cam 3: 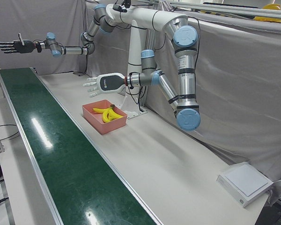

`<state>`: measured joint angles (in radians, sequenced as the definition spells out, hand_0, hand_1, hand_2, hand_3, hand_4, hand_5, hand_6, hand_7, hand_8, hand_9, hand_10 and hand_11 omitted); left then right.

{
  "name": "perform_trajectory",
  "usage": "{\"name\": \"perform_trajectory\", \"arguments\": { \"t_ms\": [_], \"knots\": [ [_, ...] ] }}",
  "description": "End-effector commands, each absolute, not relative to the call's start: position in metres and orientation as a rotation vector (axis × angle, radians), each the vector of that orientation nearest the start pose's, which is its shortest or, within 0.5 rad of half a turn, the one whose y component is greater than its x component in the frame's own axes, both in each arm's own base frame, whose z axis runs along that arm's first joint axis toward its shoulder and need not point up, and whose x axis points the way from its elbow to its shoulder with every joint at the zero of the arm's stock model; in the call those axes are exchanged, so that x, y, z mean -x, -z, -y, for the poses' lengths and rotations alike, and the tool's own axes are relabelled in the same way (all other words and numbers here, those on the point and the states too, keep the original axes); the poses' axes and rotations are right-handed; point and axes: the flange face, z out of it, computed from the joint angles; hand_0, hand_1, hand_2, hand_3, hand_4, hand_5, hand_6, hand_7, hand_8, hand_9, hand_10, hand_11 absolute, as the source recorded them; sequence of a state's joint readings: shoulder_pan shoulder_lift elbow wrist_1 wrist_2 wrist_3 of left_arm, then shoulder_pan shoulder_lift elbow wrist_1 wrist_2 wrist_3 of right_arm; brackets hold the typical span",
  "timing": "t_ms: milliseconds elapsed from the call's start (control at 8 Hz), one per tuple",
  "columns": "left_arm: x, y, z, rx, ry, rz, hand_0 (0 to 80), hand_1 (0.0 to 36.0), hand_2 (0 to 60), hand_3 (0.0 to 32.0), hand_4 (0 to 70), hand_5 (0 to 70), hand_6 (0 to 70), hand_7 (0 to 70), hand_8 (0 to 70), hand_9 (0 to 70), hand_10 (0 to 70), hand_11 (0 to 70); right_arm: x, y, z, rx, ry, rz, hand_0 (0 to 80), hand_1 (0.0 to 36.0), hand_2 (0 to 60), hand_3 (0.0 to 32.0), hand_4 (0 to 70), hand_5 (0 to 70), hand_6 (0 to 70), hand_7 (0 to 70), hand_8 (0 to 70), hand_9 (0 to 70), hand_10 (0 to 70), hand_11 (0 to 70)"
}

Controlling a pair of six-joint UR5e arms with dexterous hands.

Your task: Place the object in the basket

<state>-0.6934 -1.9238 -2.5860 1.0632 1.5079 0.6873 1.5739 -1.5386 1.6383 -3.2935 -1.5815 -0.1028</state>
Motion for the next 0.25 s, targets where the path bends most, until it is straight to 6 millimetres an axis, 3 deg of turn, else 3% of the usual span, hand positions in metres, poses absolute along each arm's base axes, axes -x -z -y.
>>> {"name": "perform_trajectory", "arguments": {
  "t_ms": [0, 125],
  "knots": [
    [-0.1546, -0.2429, 0.3452, 0.114, 1.178, -2.072, 50.9, 13.0, 1.4, 0.0, 14.3, 30.2, 6.5, 16.9, 15.7, 19.6, 10.5, 16.5, -0.1338, -0.653, 0.4978, 0.105, 2.335, -2.217, 0.0, 0.0, 0.0, 0.0, 0.0, 0.0, 0.0, 0.0, 0.0, 0.0, 0.0, 0.0],
    [-0.1527, -0.2438, 0.3464, 0.109, 1.184, -2.071, 50.4, 12.2, 2.4, 0.0, 19.2, 31.9, 8.0, 18.1, 16.9, 21.4, 11.6, 18.0, -0.1338, -0.6523, 0.4979, 0.105, 2.333, -2.219, 0.0, 0.0, 0.0, 0.0, 0.0, 0.0, 0.0, 0.0, 0.0, 0.0, 0.0, 0.0]
  ]
}}
